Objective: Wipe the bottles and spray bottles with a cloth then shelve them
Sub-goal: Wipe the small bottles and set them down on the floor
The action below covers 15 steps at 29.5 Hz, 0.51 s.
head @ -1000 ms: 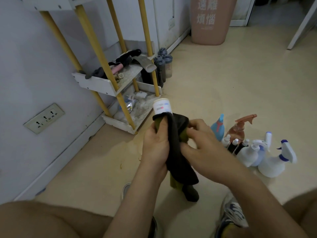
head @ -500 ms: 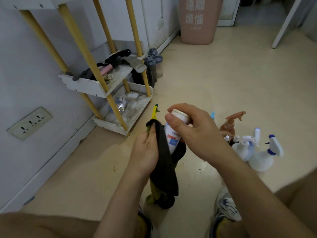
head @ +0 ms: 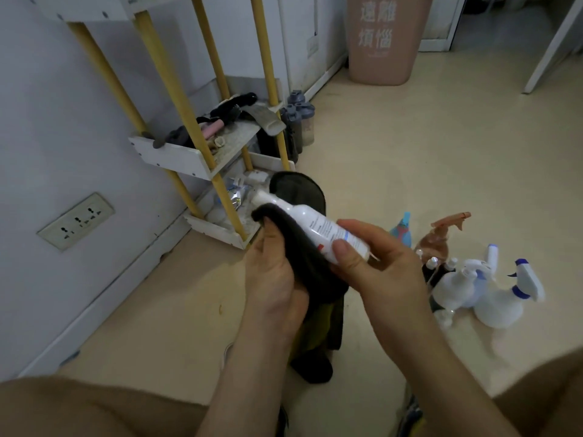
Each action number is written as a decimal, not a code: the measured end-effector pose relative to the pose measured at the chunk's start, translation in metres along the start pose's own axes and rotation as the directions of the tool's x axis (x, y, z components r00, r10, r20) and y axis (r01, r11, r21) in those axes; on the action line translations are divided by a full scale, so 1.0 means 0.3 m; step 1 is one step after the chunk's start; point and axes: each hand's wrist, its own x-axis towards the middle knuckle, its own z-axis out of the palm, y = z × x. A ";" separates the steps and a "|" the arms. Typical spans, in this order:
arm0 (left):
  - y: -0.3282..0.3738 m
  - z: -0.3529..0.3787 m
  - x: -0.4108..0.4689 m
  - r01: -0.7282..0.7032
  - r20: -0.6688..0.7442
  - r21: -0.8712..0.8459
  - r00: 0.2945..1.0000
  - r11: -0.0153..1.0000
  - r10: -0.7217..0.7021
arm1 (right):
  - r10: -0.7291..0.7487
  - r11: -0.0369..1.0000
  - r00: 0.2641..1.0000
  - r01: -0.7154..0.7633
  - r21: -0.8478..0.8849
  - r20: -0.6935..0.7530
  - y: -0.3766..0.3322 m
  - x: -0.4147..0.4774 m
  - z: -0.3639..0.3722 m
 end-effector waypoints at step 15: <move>0.021 0.048 -0.026 -0.261 0.245 0.283 0.950 0.923 0.193 | 0.319 0.945 0.943 -0.310 0.101 -0.092 0.000 -0.047 0.067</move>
